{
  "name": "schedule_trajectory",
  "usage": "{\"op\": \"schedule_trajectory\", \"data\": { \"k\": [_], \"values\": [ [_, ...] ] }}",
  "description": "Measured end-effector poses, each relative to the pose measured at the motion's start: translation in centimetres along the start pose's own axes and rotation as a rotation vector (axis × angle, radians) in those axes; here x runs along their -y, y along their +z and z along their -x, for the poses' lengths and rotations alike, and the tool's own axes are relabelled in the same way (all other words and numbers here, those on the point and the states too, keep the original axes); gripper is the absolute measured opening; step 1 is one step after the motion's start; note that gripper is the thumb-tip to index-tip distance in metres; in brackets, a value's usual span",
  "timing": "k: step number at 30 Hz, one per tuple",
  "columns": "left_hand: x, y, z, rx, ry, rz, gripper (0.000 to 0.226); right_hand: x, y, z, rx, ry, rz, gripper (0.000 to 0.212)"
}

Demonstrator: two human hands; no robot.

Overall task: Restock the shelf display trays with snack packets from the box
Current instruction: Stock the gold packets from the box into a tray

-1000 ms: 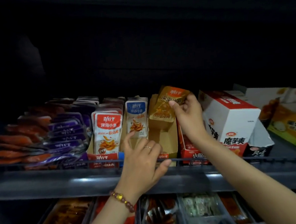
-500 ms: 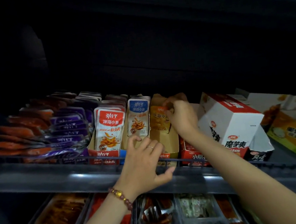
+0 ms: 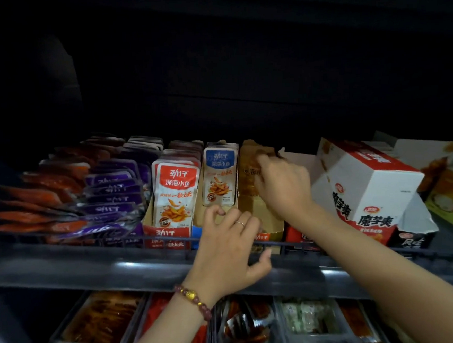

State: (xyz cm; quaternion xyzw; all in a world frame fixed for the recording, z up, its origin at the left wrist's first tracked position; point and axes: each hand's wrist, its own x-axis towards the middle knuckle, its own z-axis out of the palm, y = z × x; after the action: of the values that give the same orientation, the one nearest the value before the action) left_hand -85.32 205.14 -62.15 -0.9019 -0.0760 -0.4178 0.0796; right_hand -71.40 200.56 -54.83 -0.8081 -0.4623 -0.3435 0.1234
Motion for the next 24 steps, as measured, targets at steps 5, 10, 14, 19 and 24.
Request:
{"op": "schedule_trajectory", "data": {
  "k": [5, 10, 14, 19, 24],
  "values": [
    [-0.1, -0.1, 0.1, 0.019, -0.023, 0.039, 0.018, 0.3, 0.1, 0.5, 0.218, -0.001, 0.164, 0.030],
    [0.0, -0.1, 0.0, -0.004, -0.029, 0.091, 0.014, 0.7, 0.5, 0.1, 0.313, -0.003, 0.204, 0.034],
    [0.0, 0.0, -0.1, 0.013, -0.030, 0.072, 0.014, 0.9, 0.2, 0.0, 0.274, -0.008, 0.143, 0.036],
    [0.2, -0.2, 0.1, -0.019, -0.004, 0.077, 0.024, 0.3, -1.7, 1.9, -0.009, -0.053, -0.010, 0.036],
    [0.0, -3.0, 2.2, -0.084, 0.196, 0.074, 0.022, 0.6, -6.4, 6.9, -0.131, -0.266, -0.377, 0.020]
  ]
}}
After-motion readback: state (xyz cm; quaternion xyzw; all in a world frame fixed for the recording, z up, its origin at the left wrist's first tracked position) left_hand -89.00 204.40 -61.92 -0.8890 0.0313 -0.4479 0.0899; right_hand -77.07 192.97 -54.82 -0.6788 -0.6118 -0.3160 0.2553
